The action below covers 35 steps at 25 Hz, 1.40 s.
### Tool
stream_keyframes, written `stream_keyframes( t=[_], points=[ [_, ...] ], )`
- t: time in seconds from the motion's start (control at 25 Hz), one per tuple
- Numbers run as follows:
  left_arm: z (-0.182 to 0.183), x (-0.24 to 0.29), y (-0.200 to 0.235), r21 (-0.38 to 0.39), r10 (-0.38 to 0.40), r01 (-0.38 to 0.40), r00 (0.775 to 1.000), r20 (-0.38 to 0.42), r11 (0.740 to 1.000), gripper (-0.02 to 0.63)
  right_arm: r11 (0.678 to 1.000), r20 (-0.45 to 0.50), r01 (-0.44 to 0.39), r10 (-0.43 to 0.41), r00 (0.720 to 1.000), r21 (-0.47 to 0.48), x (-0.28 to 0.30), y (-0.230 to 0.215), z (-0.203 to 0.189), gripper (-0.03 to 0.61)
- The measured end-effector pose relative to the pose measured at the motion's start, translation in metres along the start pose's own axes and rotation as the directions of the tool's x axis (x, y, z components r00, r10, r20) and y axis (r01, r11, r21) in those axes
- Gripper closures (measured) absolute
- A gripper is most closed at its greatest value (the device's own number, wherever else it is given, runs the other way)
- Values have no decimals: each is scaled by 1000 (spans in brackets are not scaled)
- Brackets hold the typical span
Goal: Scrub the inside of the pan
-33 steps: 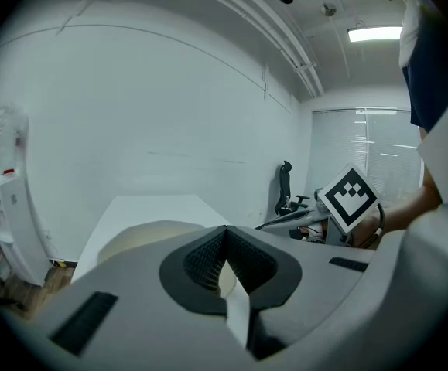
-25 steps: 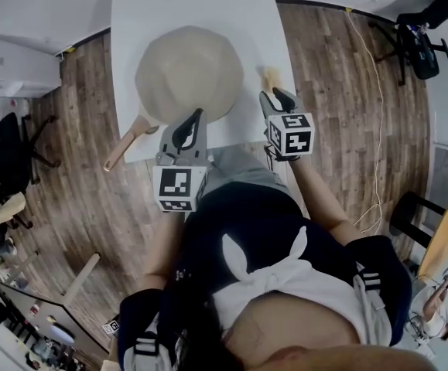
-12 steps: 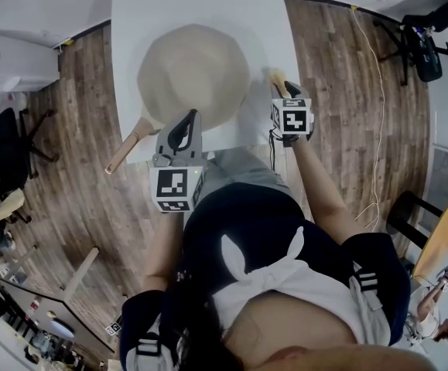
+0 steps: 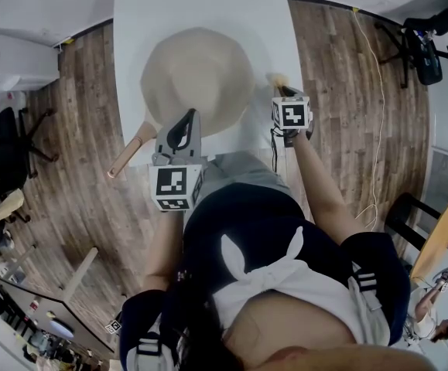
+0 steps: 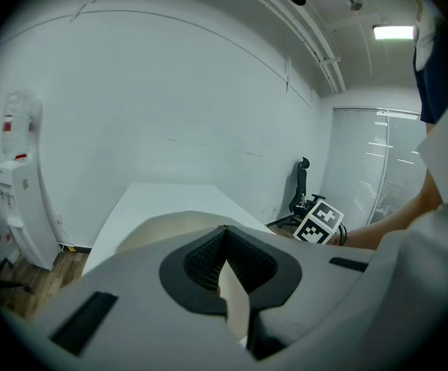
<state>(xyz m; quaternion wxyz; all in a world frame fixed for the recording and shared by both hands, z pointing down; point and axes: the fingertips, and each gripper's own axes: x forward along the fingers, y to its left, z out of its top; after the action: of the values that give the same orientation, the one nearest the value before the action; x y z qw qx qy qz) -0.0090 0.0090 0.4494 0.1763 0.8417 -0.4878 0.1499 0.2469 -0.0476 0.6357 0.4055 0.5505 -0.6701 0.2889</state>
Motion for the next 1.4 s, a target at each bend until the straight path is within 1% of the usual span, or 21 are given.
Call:
stream_keyframes(
  t=[0.12, 0.24, 0.32, 0.48, 0.64, 0.8, 0.92, 1.08, 1.2, 1.28, 1.4],
  points=[
    [-2, -1, 7, -3, 4, -4, 1000, -11, 1000, 609, 999, 5, -32, 32, 999, 13, 0, 0, 0, 557],
    [-4, -3, 17, -9, 18, -18, 1000, -20, 1000, 609, 997, 16, -59, 58, 998, 41, -4, 1, 4, 565],
    [-2, -5, 23, -11, 34, -34, 999, -12, 999, 609, 995, 37, -74, 72, 997, 66, -9, 1, 8, 566],
    [1, -12, 40, -14, 70, -70, 997, 16, 997, 609, 990, 102, -123, 115, 988, 75, -26, 11, 26, 568],
    [3, -19, 55, -16, 103, -103, 994, 18, 995, 609, 982, 211, -178, 162, 964, 60, -59, 26, 65, 568],
    [5, -25, 63, -23, 128, -127, 992, 19, 992, 609, 973, 281, -231, 218, 935, 14, -87, 43, 97, 568],
    [5, -28, 68, -25, 138, -137, 990, 18, 990, 609, 965, 305, -259, 259, 916, -43, -102, 58, 111, 567],
    [1, -31, 78, -32, 152, -152, 988, 8, 988, 609, 947, 304, -302, 322, 897, -114, -112, 80, 120, 568],
    [-4, -34, 87, -42, 165, -165, 986, -8, 985, 609, 933, 288, -328, 358, 888, -151, -115, 93, 119, 566],
    [-8, -35, 94, -50, 175, -176, 984, -30, 983, 609, 923, 276, -347, 381, 883, -165, -115, 100, 116, 568],
    [-18, -33, 109, -70, 192, -198, 977, -91, 978, 609, 909, 259, -375, 412, 874, -180, -116, 113, 112, 566]
  ],
)
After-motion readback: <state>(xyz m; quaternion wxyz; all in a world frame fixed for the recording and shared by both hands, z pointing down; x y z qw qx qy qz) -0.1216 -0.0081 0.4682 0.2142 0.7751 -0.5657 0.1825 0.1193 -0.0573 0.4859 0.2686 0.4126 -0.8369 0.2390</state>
